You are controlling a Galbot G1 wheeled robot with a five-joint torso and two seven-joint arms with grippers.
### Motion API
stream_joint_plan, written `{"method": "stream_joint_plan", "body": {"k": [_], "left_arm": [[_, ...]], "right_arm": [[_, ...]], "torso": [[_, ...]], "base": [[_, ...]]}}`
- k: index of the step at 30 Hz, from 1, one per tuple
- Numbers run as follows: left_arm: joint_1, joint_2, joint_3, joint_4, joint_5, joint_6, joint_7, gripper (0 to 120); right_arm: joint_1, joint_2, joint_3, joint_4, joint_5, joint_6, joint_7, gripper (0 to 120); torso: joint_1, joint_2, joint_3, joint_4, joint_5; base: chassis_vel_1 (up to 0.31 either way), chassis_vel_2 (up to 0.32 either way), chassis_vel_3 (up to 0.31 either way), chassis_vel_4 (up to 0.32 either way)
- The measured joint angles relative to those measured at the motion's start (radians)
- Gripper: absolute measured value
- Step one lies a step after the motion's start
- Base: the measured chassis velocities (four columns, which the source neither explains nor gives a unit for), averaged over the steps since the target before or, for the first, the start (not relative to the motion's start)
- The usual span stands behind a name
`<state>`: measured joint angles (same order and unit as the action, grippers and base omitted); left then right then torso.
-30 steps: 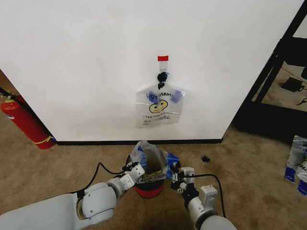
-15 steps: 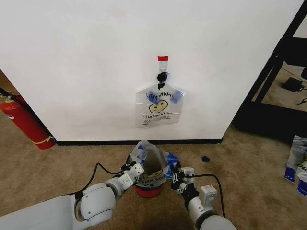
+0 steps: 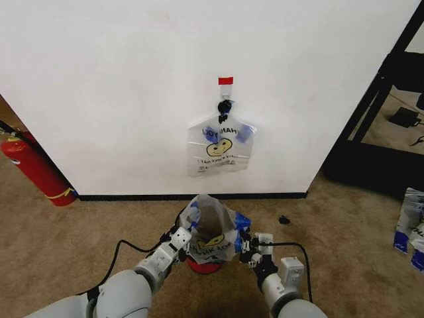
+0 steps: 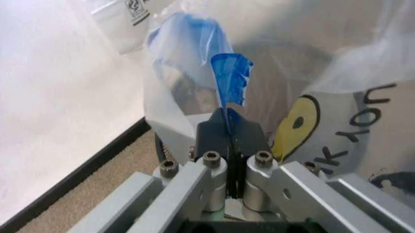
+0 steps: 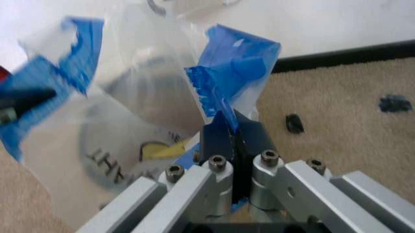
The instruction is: Pick up the garbage bag from the wall and place it over the trash bin.
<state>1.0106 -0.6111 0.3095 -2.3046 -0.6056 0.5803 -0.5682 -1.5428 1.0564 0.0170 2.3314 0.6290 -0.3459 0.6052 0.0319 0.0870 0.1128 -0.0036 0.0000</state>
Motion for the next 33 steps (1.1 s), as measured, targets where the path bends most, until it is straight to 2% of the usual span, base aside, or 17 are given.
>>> {"method": "stream_joint_plan", "body": {"k": [4, 8, 15, 25, 33], "left_arm": [[0.015, -0.007, 0.001, 0.006, -0.011, -0.003, -0.018, 0], [0.038, -0.039, 0.018, 0.035, -0.011, -0.01, -0.031, 0], [0.065, -0.051, 0.029, 0.052, -0.009, -0.02, -0.038, 0], [0.083, -0.042, 0.025, 0.062, -0.006, -0.029, -0.048, 0], [0.106, 0.007, 0.002, 0.03, -0.007, -0.032, -0.056, 0]], "right_arm": [[-0.02, -0.005, 0.004, -0.004, -0.016, -0.011, 0.002, 0], [-0.039, 0.011, 0.014, -0.027, -0.04, -0.03, 0.019, 0], [-0.071, 0.019, 0.035, -0.045, -0.069, -0.038, 0.028, 0], [-0.072, 0.039, 0.031, -0.081, -0.096, -0.038, 0.026, 0], [-0.03, 0.04, 0.02, -0.103, -0.09, -0.04, 0.025, 0]], "torso": [[0.0, 0.0, 0.0, 0.0006, 0.0001], [0.0, 0.0, 0.0, 0.0004, 0.0], [0.0, 0.0, 0.0, 0.0004, 0.0], [0.0, 0.0, 0.0, 0.0004, 0.0], [0.0, 0.0, 0.0, 0.0005, 0.0]], "base": [[0.0, 0.0, 0.0, 0.0], [0.0, 0.0, 0.0, 0.0], [0.0, 0.0, 0.0, 0.0], [0.0, 0.0, 0.0, 0.0], [0.0, 0.0, 0.0, 0.0]]}}
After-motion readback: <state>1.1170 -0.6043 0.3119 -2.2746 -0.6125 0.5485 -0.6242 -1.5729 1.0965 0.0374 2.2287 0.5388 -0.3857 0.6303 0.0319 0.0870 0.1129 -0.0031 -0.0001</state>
